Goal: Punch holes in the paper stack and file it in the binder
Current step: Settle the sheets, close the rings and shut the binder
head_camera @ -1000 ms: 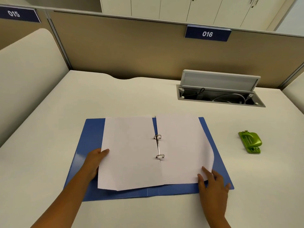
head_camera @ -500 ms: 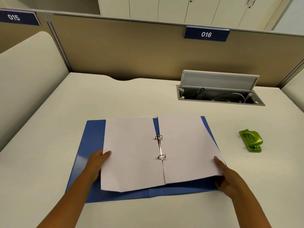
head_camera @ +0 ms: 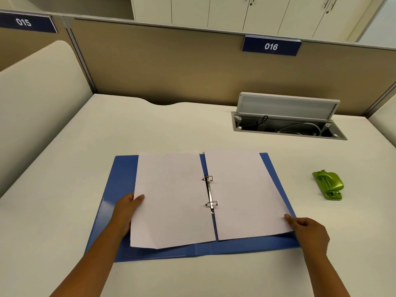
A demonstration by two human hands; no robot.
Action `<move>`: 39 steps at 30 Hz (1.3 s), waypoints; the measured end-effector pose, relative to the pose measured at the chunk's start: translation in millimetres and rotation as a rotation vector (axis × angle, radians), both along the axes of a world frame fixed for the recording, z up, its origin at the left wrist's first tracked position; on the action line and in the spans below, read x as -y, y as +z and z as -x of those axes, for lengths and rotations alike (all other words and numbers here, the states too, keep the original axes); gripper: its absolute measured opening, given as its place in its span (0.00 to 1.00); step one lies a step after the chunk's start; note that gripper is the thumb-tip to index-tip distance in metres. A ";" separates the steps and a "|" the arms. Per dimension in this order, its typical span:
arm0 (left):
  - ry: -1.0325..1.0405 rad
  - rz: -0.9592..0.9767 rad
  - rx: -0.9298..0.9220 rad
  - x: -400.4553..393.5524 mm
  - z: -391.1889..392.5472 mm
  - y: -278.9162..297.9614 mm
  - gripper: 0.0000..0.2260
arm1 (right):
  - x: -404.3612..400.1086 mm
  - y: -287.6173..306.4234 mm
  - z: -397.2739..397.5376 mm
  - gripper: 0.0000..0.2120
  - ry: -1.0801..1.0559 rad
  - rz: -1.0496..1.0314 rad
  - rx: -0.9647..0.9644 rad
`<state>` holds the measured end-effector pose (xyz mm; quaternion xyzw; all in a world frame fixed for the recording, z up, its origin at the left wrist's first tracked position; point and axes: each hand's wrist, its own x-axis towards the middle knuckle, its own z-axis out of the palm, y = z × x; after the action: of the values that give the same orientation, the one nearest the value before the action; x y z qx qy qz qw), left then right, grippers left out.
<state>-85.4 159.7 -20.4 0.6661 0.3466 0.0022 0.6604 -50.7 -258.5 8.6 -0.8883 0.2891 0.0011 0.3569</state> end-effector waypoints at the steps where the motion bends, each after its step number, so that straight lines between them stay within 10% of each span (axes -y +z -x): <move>1: -0.001 -0.002 0.001 0.2 -0.1 0.1 0.07 | 0.3 -2.9 0.3 0.18 -0.005 0.004 0.017; 12: -0.013 -0.056 -0.005 0.2 0.4 -1.1 0.07 | -29.1 7.5 13.1 0.20 0.047 0.341 0.287; 17: 0.026 -0.116 0.152 5.8 4.2 4.9 0.19 | -70.6 42.0 19.1 0.25 0.023 0.042 0.424; 22: 0.015 0.001 0.108 5.0 9.3 3.0 0.18 | -145.5 77.3 35.9 0.07 0.320 -0.202 0.476; 29: 0.046 0.066 0.029 5.5 11.9 12.8 0.31 | -230.7 69.3 53.8 0.12 0.859 -0.090 0.490; 34: 0.077 0.062 0.045 10.3 10.8 16.1 0.17 | -266.7 41.4 66.3 0.16 1.168 0.172 0.311; 39: 0.040 0.078 0.032 6.5 16.0 14.0 0.20 | -241.5 51.0 67.4 0.29 1.114 -0.209 0.026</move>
<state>-101.3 153.2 -6.4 0.6327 0.3491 0.0122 0.6911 -118.1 -16.9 59.6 -0.8666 -0.2295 0.2069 0.3919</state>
